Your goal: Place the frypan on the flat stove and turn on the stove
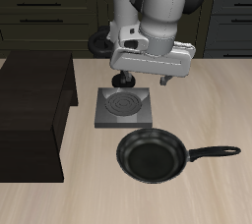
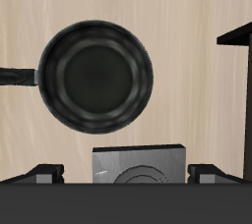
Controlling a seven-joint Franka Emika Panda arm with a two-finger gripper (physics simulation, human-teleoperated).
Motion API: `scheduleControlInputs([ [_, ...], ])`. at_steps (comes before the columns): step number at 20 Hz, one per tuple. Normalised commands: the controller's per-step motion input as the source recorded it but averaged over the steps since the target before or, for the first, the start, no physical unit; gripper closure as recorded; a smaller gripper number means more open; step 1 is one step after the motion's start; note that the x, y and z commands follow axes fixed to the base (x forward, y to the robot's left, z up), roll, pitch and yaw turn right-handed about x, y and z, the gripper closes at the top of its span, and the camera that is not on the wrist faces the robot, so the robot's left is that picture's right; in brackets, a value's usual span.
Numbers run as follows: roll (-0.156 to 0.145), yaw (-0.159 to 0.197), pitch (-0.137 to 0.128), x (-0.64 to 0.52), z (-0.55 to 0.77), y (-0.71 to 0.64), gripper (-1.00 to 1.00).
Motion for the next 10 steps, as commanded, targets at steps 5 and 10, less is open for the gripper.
scheduleControlInputs([
  [5,-0.015,-0.008,0.009,0.17,-0.01,-0.08,-1.00],
  [10,-0.017,-0.004,-0.007,0.20,-0.05,-0.13,-1.00],
])
